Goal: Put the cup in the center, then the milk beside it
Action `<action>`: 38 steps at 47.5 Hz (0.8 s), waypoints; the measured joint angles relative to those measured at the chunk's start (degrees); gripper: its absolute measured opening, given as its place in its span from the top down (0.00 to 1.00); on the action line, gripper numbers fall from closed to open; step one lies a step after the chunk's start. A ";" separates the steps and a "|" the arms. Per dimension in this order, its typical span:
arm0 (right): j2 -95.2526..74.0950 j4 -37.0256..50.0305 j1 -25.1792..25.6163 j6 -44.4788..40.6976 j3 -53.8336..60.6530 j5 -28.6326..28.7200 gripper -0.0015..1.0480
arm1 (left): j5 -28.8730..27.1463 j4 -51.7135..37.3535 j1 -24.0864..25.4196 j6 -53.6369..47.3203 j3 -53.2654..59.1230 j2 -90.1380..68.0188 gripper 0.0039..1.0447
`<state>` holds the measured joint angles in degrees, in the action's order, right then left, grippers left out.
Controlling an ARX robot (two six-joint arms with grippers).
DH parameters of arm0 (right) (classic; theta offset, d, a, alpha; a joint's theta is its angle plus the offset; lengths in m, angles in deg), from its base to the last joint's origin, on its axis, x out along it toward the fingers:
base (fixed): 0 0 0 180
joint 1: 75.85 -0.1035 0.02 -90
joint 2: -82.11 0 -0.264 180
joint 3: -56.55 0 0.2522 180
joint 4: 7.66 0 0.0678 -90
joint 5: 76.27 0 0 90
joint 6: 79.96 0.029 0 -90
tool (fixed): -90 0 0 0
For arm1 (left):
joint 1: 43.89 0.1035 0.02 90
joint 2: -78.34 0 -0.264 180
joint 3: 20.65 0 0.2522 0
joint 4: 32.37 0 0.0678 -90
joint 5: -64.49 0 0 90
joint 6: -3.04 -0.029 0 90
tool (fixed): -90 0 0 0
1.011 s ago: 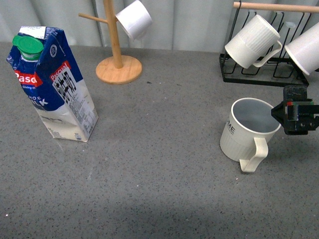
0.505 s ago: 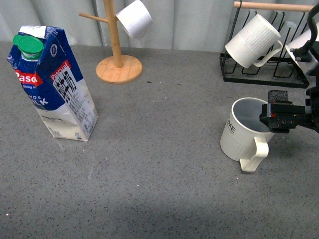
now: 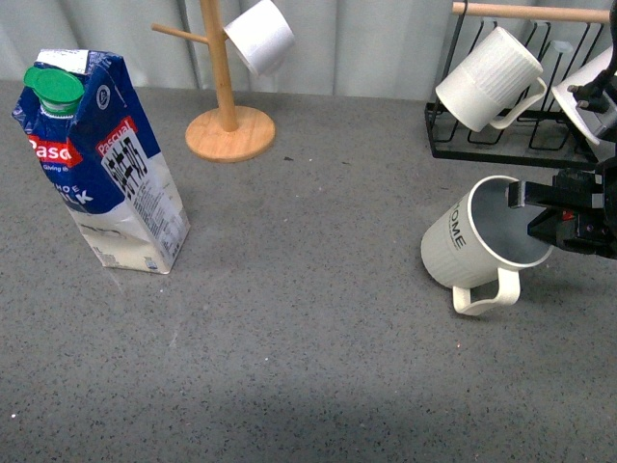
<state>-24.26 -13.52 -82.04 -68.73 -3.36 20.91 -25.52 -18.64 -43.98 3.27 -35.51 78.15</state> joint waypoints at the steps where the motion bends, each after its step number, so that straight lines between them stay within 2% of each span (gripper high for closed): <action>1: 0.26 -0.50 -0.15 0.02 -0.22 0.15 0.99 | 0.00 0.00 0.00 0.00 0.00 0.00 0.06; 14: 0.26 -6.19 -5.90 1.14 -6.69 1.88 0.99 | 0.02 0.00 0.00 0.00 0.00 0.00 0.06; 25: -6.34 -8.11 -14.12 6.19 -13.20 2.97 0.99 | 0.00 0.00 0.00 0.00 0.00 0.00 0.06; 38: -10.93 -10.40 -15.89 6.80 -18.47 -0.39 0.99 | 0.02 0.00 0.00 0.00 0.00 0.00 0.06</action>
<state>-35.19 -23.93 -97.93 -61.94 -21.83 20.51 -25.50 -18.64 -43.98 3.27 -35.51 78.15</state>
